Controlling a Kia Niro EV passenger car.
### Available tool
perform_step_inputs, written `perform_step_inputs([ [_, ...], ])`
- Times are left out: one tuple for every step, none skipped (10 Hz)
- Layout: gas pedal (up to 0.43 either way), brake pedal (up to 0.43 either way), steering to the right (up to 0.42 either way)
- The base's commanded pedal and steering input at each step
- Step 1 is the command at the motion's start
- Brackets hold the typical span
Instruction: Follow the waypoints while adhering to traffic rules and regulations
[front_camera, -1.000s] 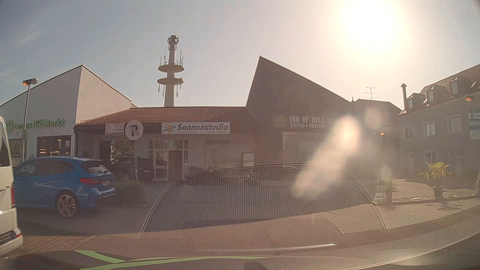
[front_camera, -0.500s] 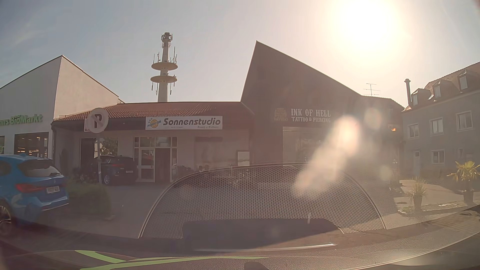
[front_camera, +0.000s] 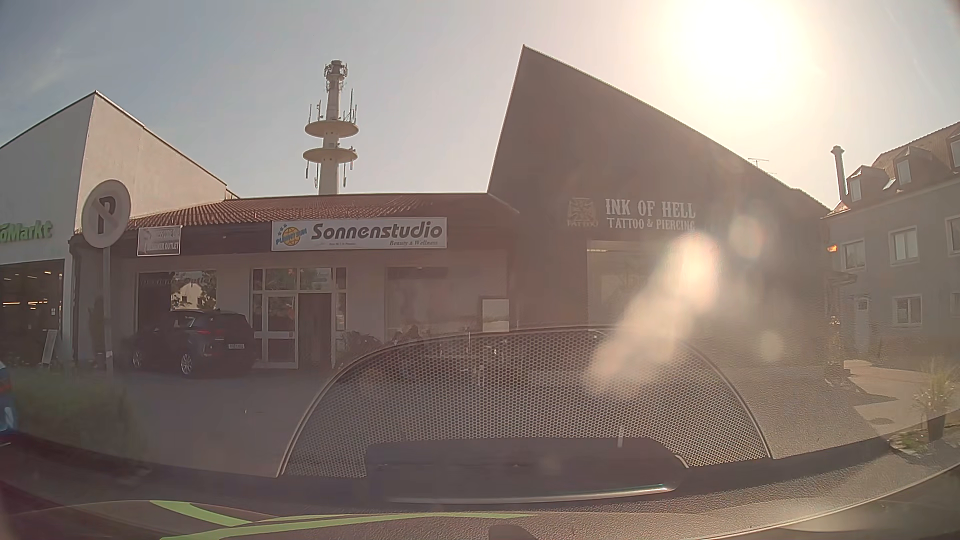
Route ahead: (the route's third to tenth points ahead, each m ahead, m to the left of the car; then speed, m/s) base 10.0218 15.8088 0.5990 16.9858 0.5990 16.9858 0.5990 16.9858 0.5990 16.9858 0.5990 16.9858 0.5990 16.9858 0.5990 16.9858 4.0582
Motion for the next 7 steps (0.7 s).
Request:
perform_step_inputs([
  [0.0,0.0,-0.078],
  [0.0,0.0,-0.089],
  [0.0,0.0,-0.11],
  [0.0,0.0,-0.135],
  [0.0,0.0,-0.155],
  [0.02,0.0,-0.179],
  [0.028,0.0,-0.201],
])
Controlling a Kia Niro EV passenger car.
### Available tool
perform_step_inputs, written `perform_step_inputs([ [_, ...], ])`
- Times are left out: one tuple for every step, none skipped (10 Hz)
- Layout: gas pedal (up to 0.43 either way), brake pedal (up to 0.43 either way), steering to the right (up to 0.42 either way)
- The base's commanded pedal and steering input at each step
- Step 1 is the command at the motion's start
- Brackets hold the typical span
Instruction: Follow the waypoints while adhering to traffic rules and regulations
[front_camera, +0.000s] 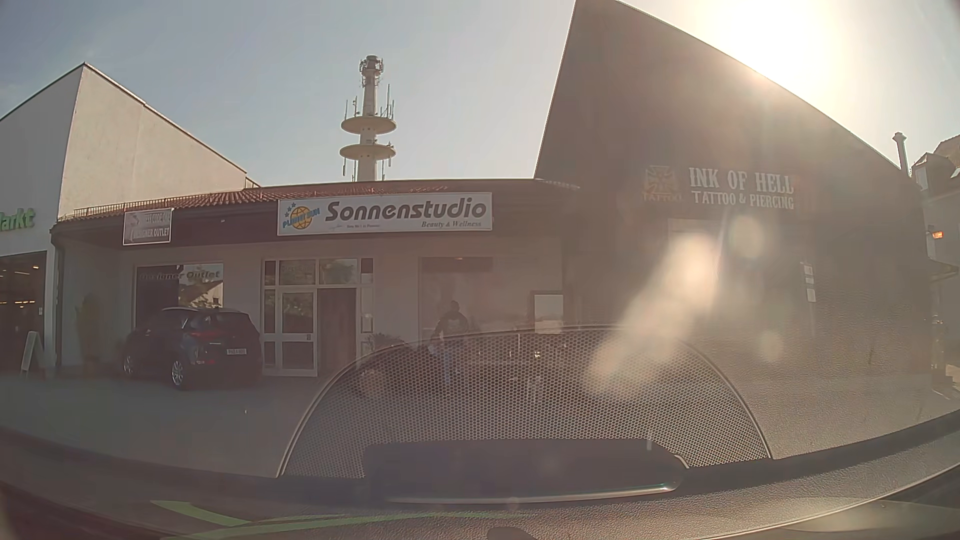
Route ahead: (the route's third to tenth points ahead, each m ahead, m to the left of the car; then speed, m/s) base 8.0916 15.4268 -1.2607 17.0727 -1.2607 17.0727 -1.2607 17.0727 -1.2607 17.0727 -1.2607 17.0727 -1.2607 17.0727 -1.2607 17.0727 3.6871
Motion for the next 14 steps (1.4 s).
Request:
perform_step_inputs([
  [0.028,0.0,-0.223],
  [0.039,0.0,-0.261],
  [0.039,0.0,-0.302],
  [0.039,0.0,-0.352],
  [0.039,0.0,-0.394],
  [0.039,0.0,-0.448],
  [0.039,0.0,-0.506],
  [0.047,0.0,-0.543],
  [0.047,0.0,-0.576],
  [0.059,0.0,-0.614],
  [0.067,0.0,-0.64],
  [0.067,0.0,-0.666],
  [0.067,0.0,-0.686],
  [0.067,0.0,-0.694],
])
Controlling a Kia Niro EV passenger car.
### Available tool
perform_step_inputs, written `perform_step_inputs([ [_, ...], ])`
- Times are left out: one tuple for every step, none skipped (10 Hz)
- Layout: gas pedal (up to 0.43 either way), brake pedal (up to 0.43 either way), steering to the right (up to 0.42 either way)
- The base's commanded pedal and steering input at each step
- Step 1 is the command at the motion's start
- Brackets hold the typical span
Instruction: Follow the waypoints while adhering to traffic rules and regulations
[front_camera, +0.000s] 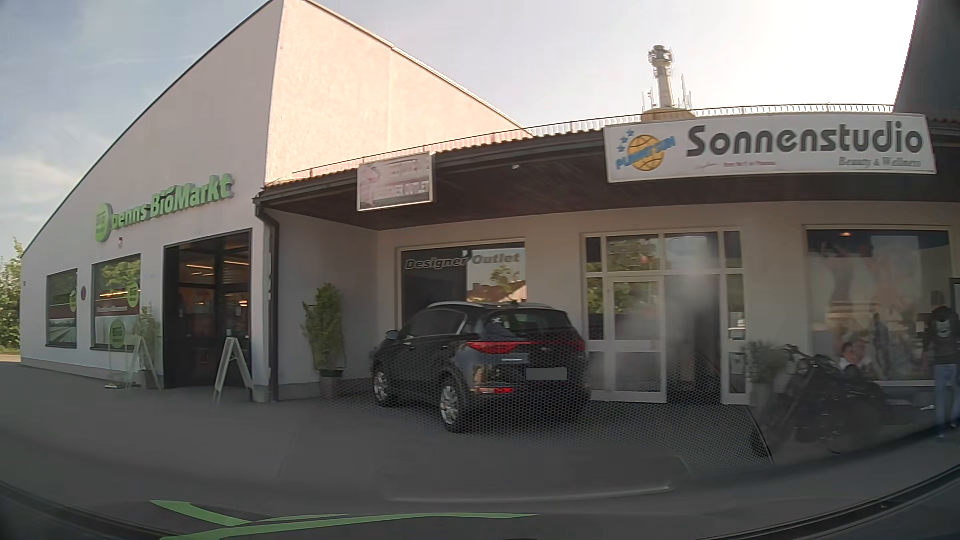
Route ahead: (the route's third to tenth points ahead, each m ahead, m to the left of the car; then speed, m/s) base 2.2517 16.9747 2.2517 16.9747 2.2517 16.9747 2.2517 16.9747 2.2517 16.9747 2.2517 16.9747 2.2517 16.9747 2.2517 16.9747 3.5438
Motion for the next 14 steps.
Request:
perform_step_inputs([
  [0.067,0.0,-0.695],
  [0.067,0.0,-0.694],
  [0.067,0.0,-0.694],
  [0.079,0.0,-0.693],
  [0.079,0.0,-0.691],
  [0.098,0.0,-0.683],
  [0.098,0.0,-0.665],
  [0.098,0.0,-0.646],
  [0.11,0.0,-0.623],
  [0.11,0.0,-0.604],
  [0.13,0.0,-0.581],
  [0.13,0.0,-0.549],
  [0.13,0.0,-0.523],
  [0.13,0.0,-0.496],
])
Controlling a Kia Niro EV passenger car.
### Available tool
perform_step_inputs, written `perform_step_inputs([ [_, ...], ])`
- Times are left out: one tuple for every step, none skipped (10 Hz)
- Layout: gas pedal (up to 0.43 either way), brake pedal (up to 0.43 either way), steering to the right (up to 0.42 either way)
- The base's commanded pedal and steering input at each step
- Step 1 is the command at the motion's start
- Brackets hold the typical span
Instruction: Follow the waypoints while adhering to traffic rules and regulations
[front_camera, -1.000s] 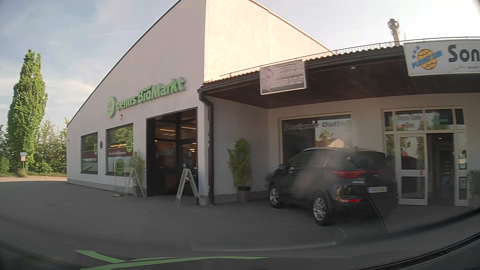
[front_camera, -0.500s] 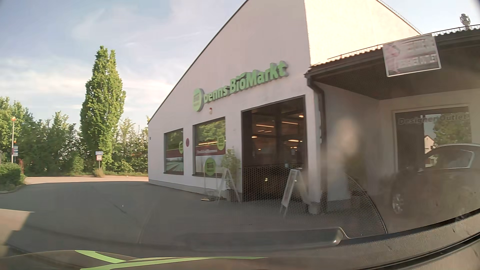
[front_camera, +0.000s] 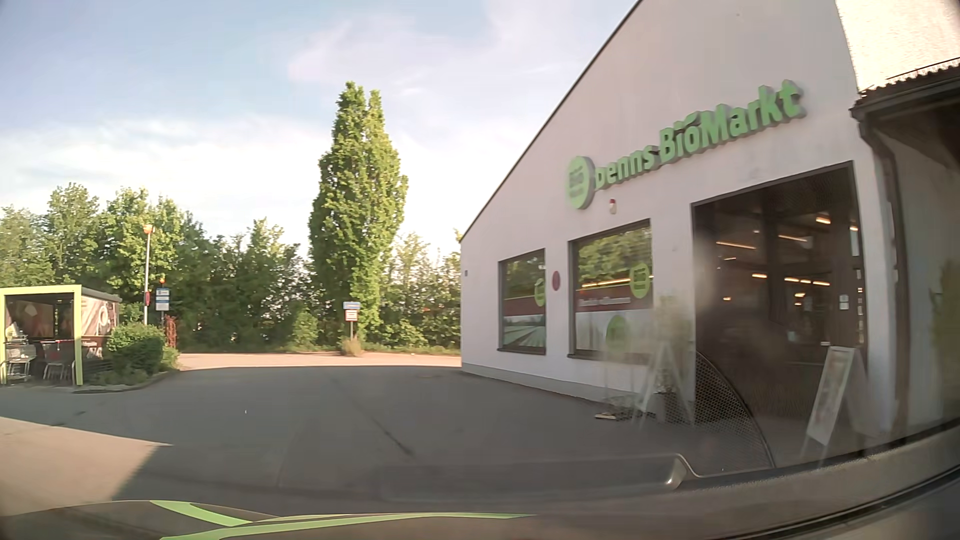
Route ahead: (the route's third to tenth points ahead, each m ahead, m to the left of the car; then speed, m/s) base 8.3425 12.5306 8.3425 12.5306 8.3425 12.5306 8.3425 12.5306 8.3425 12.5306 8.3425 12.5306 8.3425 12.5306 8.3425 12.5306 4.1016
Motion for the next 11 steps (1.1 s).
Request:
perform_step_inputs([
  [0.13,0.0,-0.47],
  [0.13,0.0,-0.449],
  [0.13,0.0,-0.439],
  [0.13,0.0,-0.439],
  [0.11,0.0,-0.448],
  [0.098,0.0,-0.463],
  [0.087,0.0,-0.485],
  [0.047,0.0,-0.504],
  [0.008,0.0,-0.515],
  [0.0,0.0,-0.525],
  [0.0,0.0,-0.533],
])
